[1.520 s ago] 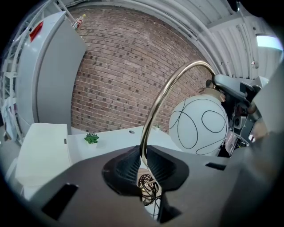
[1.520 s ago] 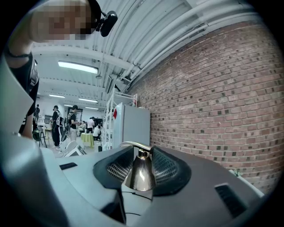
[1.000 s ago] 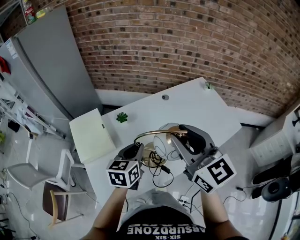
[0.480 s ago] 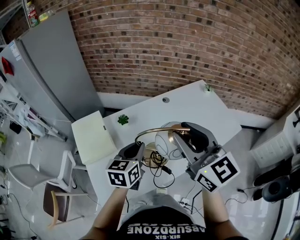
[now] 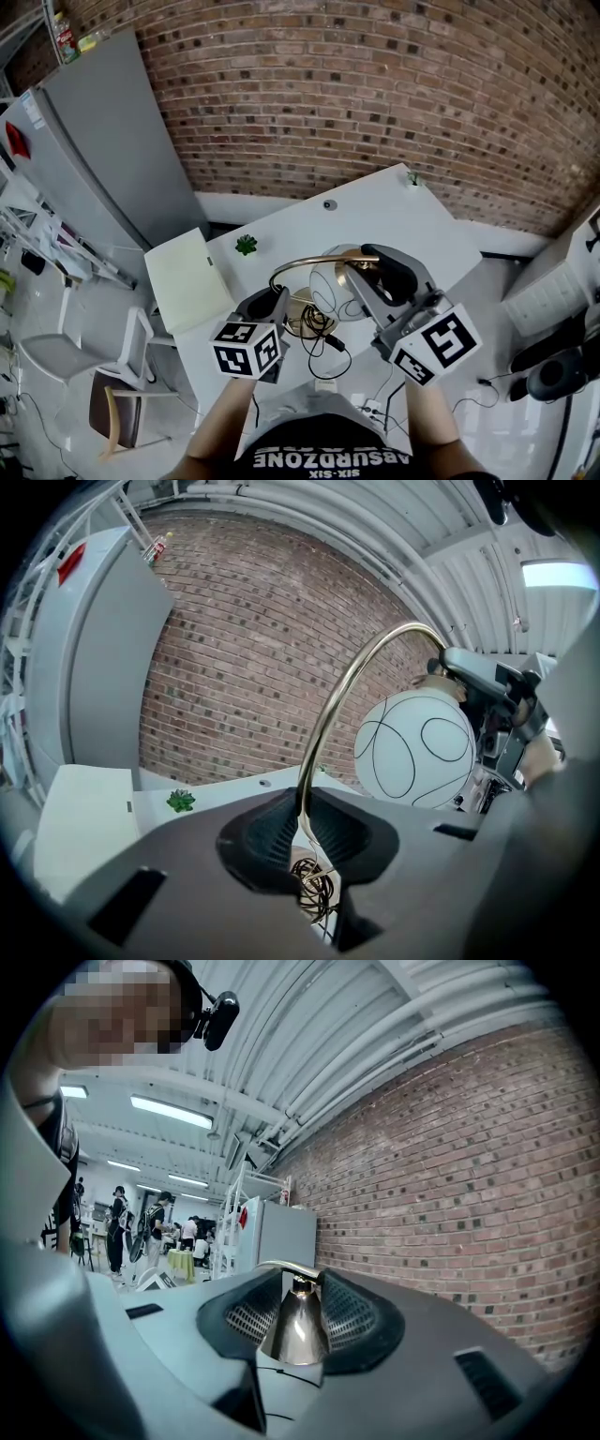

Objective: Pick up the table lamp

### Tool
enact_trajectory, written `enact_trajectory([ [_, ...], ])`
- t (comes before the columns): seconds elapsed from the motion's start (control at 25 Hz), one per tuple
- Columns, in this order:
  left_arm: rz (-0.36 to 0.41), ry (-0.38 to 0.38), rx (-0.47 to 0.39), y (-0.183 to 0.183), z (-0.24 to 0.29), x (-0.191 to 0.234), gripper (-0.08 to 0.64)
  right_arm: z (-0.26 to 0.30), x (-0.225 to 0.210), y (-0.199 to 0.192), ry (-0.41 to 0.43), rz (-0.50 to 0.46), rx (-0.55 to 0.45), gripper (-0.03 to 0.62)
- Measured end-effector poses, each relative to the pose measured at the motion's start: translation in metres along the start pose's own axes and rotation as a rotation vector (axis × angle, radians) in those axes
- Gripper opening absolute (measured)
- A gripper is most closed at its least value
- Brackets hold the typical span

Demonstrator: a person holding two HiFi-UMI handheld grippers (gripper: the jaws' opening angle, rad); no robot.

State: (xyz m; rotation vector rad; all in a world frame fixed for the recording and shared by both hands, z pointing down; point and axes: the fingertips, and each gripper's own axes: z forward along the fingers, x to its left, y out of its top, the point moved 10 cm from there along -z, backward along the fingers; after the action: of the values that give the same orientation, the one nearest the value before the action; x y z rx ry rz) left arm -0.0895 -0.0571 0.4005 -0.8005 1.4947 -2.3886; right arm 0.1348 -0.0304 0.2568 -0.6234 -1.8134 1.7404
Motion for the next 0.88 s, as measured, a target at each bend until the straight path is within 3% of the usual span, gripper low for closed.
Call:
enact_trajectory([
  [0.88,-0.006,0.001,0.019,0.0021,-0.0001,0.0034,0.037,0.0028,0.0054,0.0007,-0.013,-0.019,0.007,0.127],
])
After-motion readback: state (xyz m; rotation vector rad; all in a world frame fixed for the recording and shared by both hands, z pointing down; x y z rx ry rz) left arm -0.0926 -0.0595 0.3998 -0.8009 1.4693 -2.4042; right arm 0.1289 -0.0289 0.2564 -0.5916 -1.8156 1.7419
